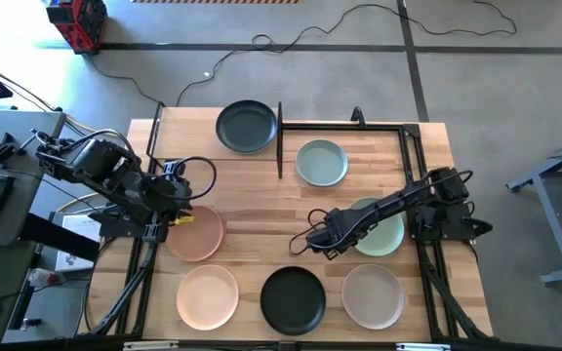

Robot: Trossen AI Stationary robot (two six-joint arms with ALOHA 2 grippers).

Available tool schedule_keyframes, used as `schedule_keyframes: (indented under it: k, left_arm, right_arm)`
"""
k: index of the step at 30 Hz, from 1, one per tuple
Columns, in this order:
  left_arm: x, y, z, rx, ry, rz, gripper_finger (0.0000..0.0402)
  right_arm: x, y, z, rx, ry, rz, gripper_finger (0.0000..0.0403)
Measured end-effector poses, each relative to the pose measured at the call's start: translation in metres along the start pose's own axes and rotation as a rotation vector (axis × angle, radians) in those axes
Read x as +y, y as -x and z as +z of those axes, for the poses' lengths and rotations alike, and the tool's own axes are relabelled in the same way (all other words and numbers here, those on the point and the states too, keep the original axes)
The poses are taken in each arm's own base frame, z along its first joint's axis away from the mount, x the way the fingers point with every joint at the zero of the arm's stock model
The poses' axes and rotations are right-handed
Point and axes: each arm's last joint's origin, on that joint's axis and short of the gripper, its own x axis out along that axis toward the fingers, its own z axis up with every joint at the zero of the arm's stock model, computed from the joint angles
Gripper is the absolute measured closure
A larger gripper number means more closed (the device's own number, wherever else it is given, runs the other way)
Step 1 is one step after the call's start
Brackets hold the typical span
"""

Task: Place and stack plates onto a shelf
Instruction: Stack the green plate on top of the dark blue plate on the shelf

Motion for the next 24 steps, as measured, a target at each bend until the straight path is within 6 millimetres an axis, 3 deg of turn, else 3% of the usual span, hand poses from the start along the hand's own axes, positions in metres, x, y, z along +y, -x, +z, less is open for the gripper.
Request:
schedule_keyframes:
  k: [9, 24]
  left_arm:
    - [0.0, 0.0, 0.0, 0.0, 0.0, 0.0, 0.0342]
    - [0.0, 0.0, 0.0, -0.001, 0.0, 0.001, 0.0342]
  right_arm:
    - [-0.0017, -0.0105, 0.0003, -0.001, -0.005, 0.009, 0.0245]
    - [-0.002, -0.0107, -0.0001, 0.008, -0.005, 0.008, 0.039]
